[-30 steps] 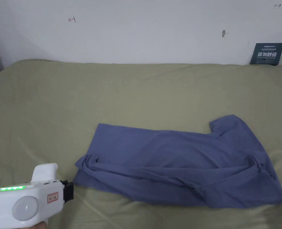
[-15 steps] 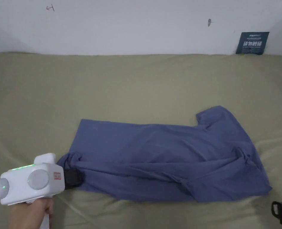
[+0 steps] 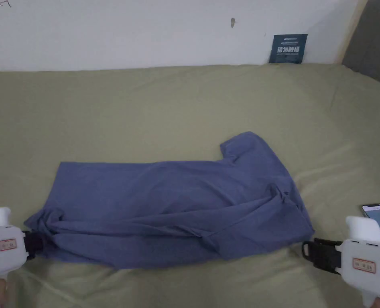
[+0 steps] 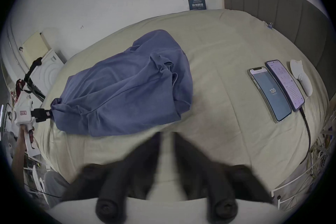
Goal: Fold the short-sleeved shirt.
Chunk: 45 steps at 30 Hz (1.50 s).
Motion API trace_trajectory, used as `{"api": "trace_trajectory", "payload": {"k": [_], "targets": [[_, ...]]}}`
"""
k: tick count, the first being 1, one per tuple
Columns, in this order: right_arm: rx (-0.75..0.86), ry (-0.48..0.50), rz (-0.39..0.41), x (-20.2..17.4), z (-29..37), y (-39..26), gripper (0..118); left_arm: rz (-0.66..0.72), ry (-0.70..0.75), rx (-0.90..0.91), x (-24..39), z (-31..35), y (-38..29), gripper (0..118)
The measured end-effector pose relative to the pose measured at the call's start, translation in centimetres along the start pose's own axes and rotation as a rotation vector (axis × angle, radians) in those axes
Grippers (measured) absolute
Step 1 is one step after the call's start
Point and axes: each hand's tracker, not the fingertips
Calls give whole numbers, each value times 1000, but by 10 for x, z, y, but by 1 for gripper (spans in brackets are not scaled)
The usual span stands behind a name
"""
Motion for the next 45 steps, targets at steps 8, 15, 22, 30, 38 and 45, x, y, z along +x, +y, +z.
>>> {"api": "trace_trajectory", "payload": {"k": [8, 15, 22, 30, 38, 45], "targets": [[-56, 29, -71, 4, -29, 28, 116, -8, -2, -1, 4, 5, 6, 2], [-127, -58, 4, -6, -62, 40, 65, -32, 23, 1, 6, 5, 11, 2], [-63, 1, -95, -4, -47, 33, 7, -63, 54, -20, -2, 0, 7, 2], [-34, 1, -120, -11, -18, 22, 6, -11, 40, -12, -12, 13, -4, 2], [-7, 6, -158, -7, 25, 3, 6, 3, 22, -6, -21, 48, -28, 2], [-1, 18, -181, 3, 69, -29, 6, -9, 19, -15, -32, 86, -71, 2]]}}
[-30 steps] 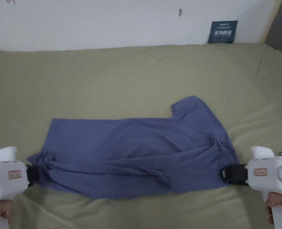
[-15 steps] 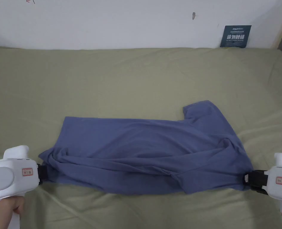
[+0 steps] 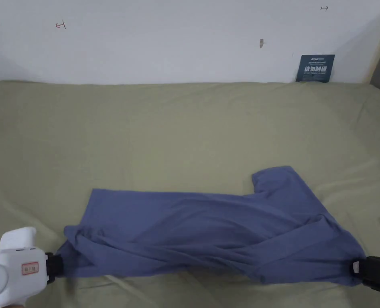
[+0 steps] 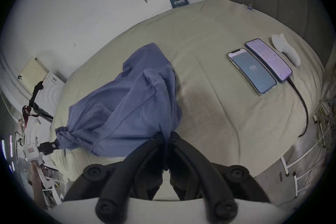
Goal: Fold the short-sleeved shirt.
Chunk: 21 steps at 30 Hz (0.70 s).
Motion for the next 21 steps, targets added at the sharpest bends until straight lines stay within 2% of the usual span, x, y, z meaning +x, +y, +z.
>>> {"api": "trace_trajectory", "payload": {"k": [7, 13, 14, 16, 17, 18, 19, 21], "targets": [[6, 34, -43, 6, 42, -30, 6, 0, -12, -4, -13, 33, -29, 2], [-32, 20, -79, 13, 26, -47, 7, 39, -34, -34, -29, 10, -37, 3], [-36, 28, -91, 17, 22, -48, 13, 46, -37, -38, -32, 5, -39, 12], [-51, 27, -99, 21, 14, -48, 65, 51, -45, -41, -36, 1, -43, 66], [-50, 2, -93, 20, 14, -48, 80, 51, -36, -40, -35, 0, -44, 80], [-54, -11, -79, 19, 12, -48, 80, 43, -22, -51, -35, 0, -45, 80], [-64, -7, -67, 21, 11, -47, 118, 40, -19, -43, -35, 5, -46, 114], [-31, -4, -16, 20, 30, -37, 115, 10, -7, 8, -30, 21, -42, 112]]}}
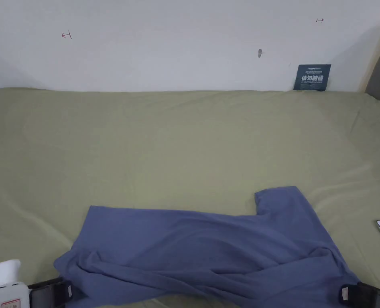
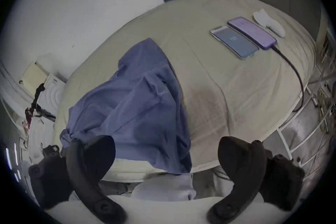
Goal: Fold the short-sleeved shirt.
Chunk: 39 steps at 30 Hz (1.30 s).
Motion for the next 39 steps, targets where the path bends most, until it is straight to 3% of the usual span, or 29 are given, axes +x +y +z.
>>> {"api": "trace_trajectory", "payload": {"k": [1, 3, 5, 6, 7, 9, 10, 13, 17, 18, 19, 20, 21, 26, 32, 33, 35, 36, 37, 38, 39], "targets": [[-4, -17, 22, -5, 4, 4, 115, -25, 28, 29, 4, 7, 3, 112], [35, -16, 80, 31, -38, 4, 115, -65, 22, 114, 15, 23, 11, 111], [59, -13, 139, 36, -52, 10, 112, -96, 6, 174, 26, 33, 24, 105], [93, -21, 173, 2, -34, 9, 104, -114, 0, 207, 33, 36, 30, 96], [134, -24, 205, -51, -4, 5, 81, -138, -15, 229, 40, 35, 35, 77], [155, -47, 274, -73, -6, 10, 20, -163, -22, 239, 52, 24, 49, 36], [150, -43, 282, -71, -15, 15, 4, -167, -17, 237, 58, 15, 55, 0], [132, -2, 246, -61, -37, 35, 3, -166, -73, 167, 68, -17, 77, 0], [130, -24, 242, -61, -57, 53, 3, -218, -29, 136, 82, -60, 109, 0], [131, -25, 249, -60, -60, 57, 3, -216, -31, 128, 80, -72, 118, 0], [129, -25, 254, -60, -62, 60, 3, -202, -27, 110, 78, -83, 127, 31], [127, -28, 258, -59, -65, 64, 3, -192, 2, 79, 79, -95, 136, 77], [125, -33, 264, -57, -68, 68, 3, -204, 17, 36, 79, -110, 144, 114], [107, -51, 275, -51, -83, 82, 3, -249, 103, -66, 79, -160, 147, 116], [54, -75, 274, -43, -107, 102, 3, -245, 88, -123, 82, -186, 162, 115], [43, -80, 276, -43, -110, 106, 3, -236, 74, -114, 81, -180, 163, 111], [23, -82, 284, -42, -118, 114, 3, -262, 64, -64, 84, -165, 162, 80], [16, -89, 287, -42, -122, 119, 3, -266, 62, -61, 79, -163, 165, 59], [15, -94, 287, -42, -126, 124, 3, -255, 27, -62, 76, -161, 166, 22], [5, -99, 283, -42, -131, 130, 3, -235, 19, -62, 75, -160, 166, 1], [-2, -102, 279, -43, -135, 137, 3, -226, 16, -51, 73, -159, 166, 1]]}}
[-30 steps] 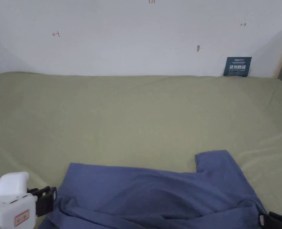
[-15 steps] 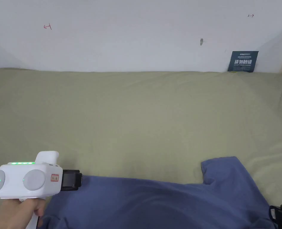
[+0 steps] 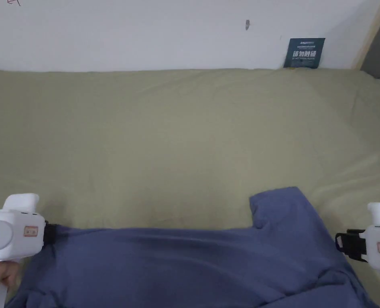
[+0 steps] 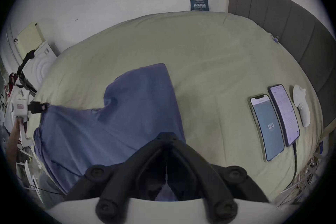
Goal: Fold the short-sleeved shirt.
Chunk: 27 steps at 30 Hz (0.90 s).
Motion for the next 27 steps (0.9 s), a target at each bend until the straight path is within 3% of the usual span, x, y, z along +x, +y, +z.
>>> {"api": "trace_trajectory", "payload": {"k": [3, 4, 6, 7, 8, 10, 11, 12, 13, 14, 15, 16, 21, 27], "targets": [[-20, -1, -3, 0, -14, 18, 7, 17, -17, -13, -3, -3, 0, 1], [-35, -3, -2, -3, -17, 24, 35, 22, -20, -13, -4, -4, 0, 1], [-134, 11, -21, -3, -36, 36, 114, 30, -21, -15, -2, -4, -1, 1], [-190, 7, -19, -4, -47, 38, 117, 29, -21, -15, -1, -5, -2, 1], [-135, -14, 3, -3, -44, 46, 116, 23, -17, -17, 1, -6, -3, 1], [-252, -53, 45, -9, -53, 54, 114, 16, -16, -21, 1, -8, -2, 1], [-254, -81, 66, -12, -55, 57, 106, 13, -12, -23, 2, -9, -3, 1], [-224, -88, 90, -8, -70, 44, 87, 11, -11, -24, 2, -9, -3, 1], [-207, -79, 97, -9, -69, 44, 58, 10, -12, -26, 2, -9, -2, 1], [-198, -80, 91, -10, -66, 46, 39, 5, -14, -27, 1, -7, -2, 1], [-178, -74, 78, -11, -61, 47, 11, -1, -15, -24, 1, -5, -2, 1], [-158, -38, 65, -9, -57, 46, 4, -4, -19, -23, 1, -2, -1, 1], [-86, -12, 89, -17, -21, 44, 3, 3, -37, 17, -5, 23, 0, 1], [-17, 66, 40, -5, 33, 39, 3, -9, -63, 76, -13, 70, -15, 1]]}}
